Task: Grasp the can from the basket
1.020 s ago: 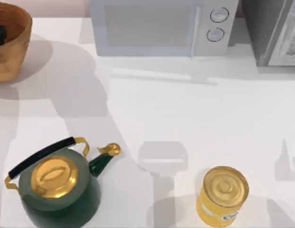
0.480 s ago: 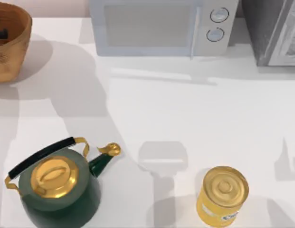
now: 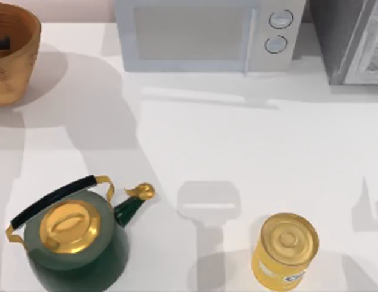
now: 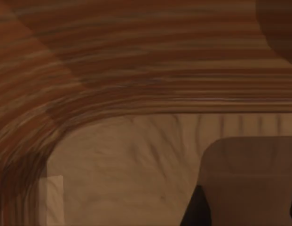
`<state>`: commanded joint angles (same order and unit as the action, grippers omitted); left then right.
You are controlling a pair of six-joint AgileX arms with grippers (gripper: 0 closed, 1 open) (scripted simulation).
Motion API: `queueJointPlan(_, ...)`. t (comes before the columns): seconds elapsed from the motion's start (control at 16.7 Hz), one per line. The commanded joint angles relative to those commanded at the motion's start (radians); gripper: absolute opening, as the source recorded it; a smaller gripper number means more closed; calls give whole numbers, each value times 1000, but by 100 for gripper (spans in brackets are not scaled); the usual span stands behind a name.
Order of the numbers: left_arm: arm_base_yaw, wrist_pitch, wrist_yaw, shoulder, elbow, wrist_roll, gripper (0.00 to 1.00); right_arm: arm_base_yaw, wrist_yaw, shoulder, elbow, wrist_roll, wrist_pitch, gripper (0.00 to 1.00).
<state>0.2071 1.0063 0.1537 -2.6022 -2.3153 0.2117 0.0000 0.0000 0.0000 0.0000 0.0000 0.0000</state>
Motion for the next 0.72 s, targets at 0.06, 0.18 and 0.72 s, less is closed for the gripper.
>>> queueJointPlan(0.06, 3, 2, -2, 27, -14, 3, 0, 0, 0, 0, 0, 0, 0, 100)
queueJointPlan(0.18, 5, -4, -5, 37, -5, 0, 0, 0, 0, 0, 0, 0, 0, 100)
queueJointPlan(0.72, 3, -292, -85, 595, 507, -72, 0, 0, 0, 0, 0, 0, 0, 100)
